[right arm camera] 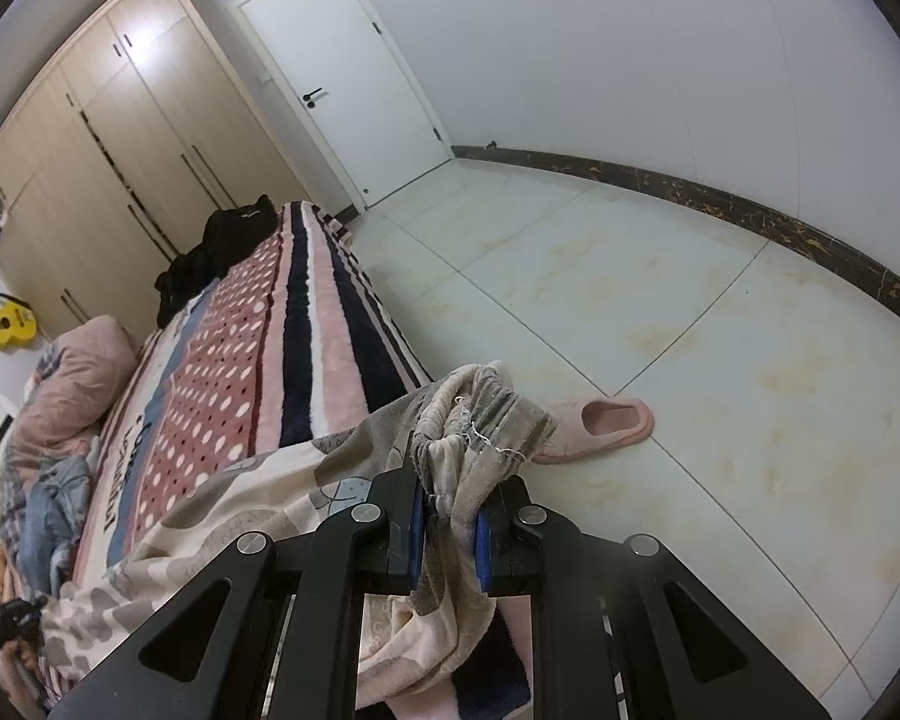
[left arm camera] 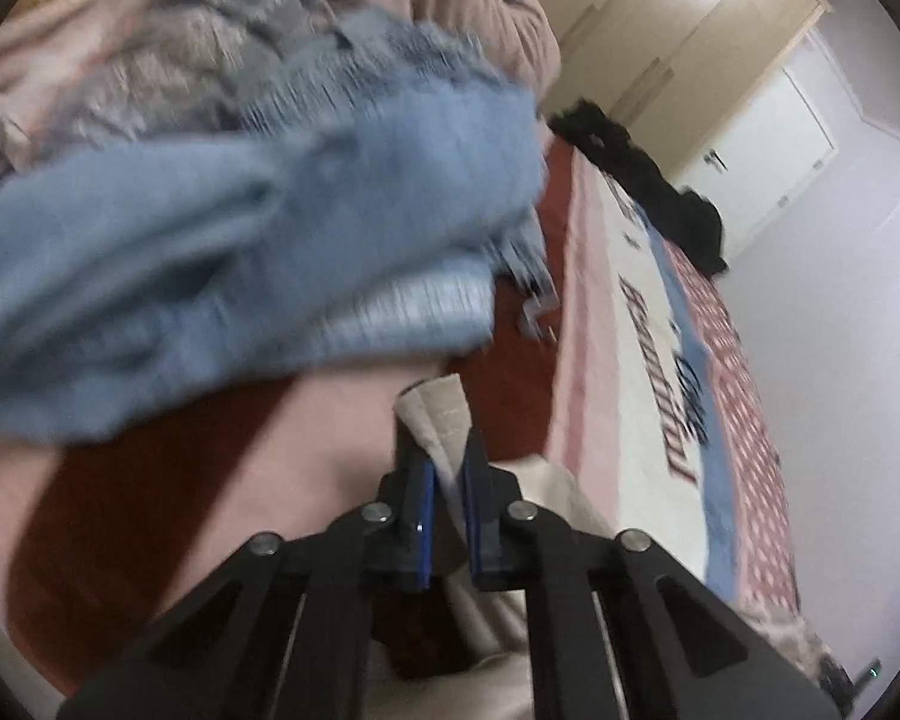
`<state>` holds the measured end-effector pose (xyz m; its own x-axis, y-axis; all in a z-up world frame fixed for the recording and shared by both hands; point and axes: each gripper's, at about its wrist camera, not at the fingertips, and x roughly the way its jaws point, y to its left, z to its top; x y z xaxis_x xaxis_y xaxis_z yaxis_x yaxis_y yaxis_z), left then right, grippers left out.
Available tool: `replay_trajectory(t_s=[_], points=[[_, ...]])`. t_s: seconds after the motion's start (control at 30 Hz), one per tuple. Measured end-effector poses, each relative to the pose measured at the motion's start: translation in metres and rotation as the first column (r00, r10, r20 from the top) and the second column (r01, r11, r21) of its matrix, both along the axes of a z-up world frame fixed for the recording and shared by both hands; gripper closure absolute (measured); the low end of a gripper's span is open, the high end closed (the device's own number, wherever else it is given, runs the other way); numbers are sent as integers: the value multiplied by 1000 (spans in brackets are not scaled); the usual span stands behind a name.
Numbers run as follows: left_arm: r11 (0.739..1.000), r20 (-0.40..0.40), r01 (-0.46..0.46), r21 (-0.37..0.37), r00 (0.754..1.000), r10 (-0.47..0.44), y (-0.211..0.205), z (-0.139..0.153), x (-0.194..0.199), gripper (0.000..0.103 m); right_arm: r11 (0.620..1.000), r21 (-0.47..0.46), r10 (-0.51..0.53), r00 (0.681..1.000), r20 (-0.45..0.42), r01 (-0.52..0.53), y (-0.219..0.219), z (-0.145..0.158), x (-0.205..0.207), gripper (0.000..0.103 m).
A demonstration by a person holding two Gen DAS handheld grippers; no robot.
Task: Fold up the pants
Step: 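Hold the waistband with the right tool while the left tool folds the leg toward it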
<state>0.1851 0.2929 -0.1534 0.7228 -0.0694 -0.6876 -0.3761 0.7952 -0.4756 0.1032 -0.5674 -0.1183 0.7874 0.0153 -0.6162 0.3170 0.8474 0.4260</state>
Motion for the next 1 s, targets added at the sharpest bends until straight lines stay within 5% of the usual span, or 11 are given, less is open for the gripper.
replay_trajectory(t_s=[0.17,0.3,0.37,0.4,0.43,0.67,0.7,0.73,0.8,1.0], points=[[993,2,-90,77,996,90,15,8,4,97,1000,-6,1,1000,-7,-1,4,0,2,95],[997,-38,-76,-1,996,76,19,0,8,91,1000,-9,8,1000,-10,-8,7,0,5,95],[1000,-48,-11,6,999,11,14,1,7,57,1000,-22,12,1000,-11,-12,9,1,5,95],[1000,-45,24,17,999,-24,11,3,1,31,1000,-23,14,1000,-11,-14,9,1,5,95],[999,-39,46,24,998,-45,9,4,-5,25,1000,-24,15,1000,-11,-16,9,1,6,95],[989,-220,147,14,965,-141,-10,-38,-35,29,1000,-15,21,1000,-9,-21,11,-2,10,95],[988,-208,152,31,968,-142,-16,-38,-41,42,1000,-15,22,1000,-8,-22,10,-2,9,95],[985,-183,166,39,971,-156,-22,-36,-46,67,1000,-17,24,1000,-10,-24,11,-2,10,95],[968,-99,248,41,965,-243,-42,-28,-60,85,1000,-18,25,1000,-10,-25,12,-2,9,95],[895,-135,417,157,907,-399,-89,-27,-83,85,1000,-16,27,1000,-11,-27,13,-2,9,95]])
